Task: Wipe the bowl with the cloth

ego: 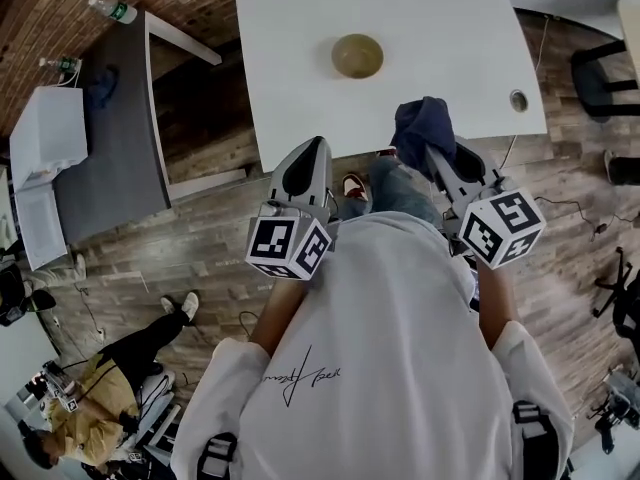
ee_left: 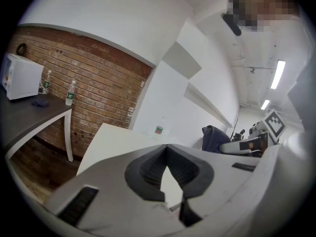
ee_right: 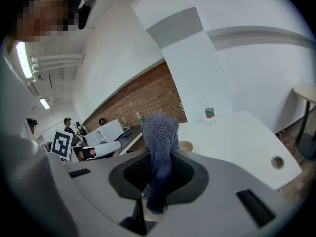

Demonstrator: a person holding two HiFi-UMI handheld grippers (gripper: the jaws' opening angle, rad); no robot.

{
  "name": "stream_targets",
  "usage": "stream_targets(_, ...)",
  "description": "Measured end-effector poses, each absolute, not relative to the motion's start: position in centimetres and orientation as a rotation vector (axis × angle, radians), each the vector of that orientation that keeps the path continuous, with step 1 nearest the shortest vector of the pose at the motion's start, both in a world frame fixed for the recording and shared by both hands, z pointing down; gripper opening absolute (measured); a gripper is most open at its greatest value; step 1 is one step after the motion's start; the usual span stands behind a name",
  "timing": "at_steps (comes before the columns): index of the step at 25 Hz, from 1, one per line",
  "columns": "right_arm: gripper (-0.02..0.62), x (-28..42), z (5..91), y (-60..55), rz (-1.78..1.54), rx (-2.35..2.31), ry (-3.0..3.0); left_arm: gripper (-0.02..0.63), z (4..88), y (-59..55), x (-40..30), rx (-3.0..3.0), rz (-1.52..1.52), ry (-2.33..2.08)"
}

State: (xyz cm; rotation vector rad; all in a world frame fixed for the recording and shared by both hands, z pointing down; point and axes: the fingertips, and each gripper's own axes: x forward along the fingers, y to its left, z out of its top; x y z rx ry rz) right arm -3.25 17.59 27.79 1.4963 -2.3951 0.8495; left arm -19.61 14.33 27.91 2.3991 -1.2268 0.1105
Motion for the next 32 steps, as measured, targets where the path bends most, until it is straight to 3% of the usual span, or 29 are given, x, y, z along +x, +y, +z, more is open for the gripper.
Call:
stream_targets(27,0.054,2.4,32.7,3.3,0.859,1.16,-2.438,0.012,37.4,1.4,-14.3,2.096,0.398,-1.376)
stream_targets(32,0.054,-2.8,34.3,3.2,0.926,1.061,-2.487,0.017,37.9,2.6,-20.9,2.006,0.441,-1.493)
